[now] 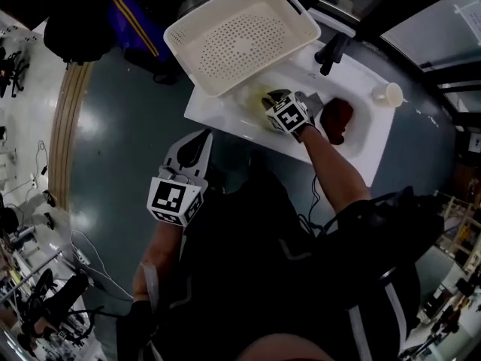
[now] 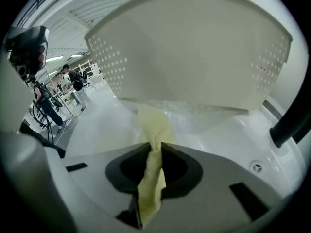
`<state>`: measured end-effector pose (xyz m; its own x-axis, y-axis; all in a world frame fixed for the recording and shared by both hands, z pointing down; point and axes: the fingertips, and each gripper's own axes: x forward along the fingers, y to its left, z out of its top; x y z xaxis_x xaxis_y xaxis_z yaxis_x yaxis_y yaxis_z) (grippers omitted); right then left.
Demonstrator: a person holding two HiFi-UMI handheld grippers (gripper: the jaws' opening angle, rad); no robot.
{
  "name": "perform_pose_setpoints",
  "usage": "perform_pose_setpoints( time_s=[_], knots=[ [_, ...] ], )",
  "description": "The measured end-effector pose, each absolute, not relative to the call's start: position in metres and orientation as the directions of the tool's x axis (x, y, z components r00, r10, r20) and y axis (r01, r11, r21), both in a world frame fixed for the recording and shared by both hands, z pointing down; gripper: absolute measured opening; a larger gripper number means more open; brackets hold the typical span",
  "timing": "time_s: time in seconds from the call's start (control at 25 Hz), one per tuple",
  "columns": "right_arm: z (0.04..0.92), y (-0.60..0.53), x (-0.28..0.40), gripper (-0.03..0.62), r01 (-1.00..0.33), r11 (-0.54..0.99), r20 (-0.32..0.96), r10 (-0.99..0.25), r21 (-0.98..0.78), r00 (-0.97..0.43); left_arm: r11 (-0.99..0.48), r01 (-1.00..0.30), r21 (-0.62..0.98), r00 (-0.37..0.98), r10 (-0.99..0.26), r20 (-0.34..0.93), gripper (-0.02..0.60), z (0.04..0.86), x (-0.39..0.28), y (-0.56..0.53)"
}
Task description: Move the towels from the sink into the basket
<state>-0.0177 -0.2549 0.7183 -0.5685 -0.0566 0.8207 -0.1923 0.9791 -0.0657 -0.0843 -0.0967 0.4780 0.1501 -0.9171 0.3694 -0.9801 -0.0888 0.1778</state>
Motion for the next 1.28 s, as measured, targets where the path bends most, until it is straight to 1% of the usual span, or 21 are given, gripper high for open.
perform_pose_setpoints(
  time_s=[0.16, 0.28, 0.6, 0.76, 1.28],
  knots=[
    [0.682, -0.240, -0.011, 0.063, -0.249, 0.964, 0.802, -0.078, -0.090, -0.593, -0.180, -0.966, 0.186, 0.234, -0.912, 0.338, 0.003, 0.464, -0.084, -0.092],
    [0.650, -0.230, -0.009, 0.063, -0.291, 0.952, 0.775, -0.114, -0.093, -0.622, -0.214, -0.958, 0.192, 0.267, -0.912, 0.312, 0.003, 0.456, -0.091, -0.091],
    [0.575, -0.212, -0.013, 0.063, -0.405, 0.912, 0.694, -0.252, -0.063, -0.675, -0.311, -0.931, 0.189, 0.352, -0.901, 0.254, 0.003, 0.440, -0.114, -0.090],
    [0.539, -0.204, -0.010, 0.063, -0.450, 0.893, 0.662, -0.322, -0.025, -0.676, -0.353, -0.916, 0.189, 0.390, -0.895, 0.218, 0.003, 0.431, -0.120, -0.093],
    [0.441, -0.199, -0.029, 0.063, -0.559, 0.826, 0.552, -0.496, 0.064, -0.670, -0.420, -0.885, 0.200, 0.450, -0.881, 0.143, 0.003, 0.400, -0.154, -0.090]
  ],
)
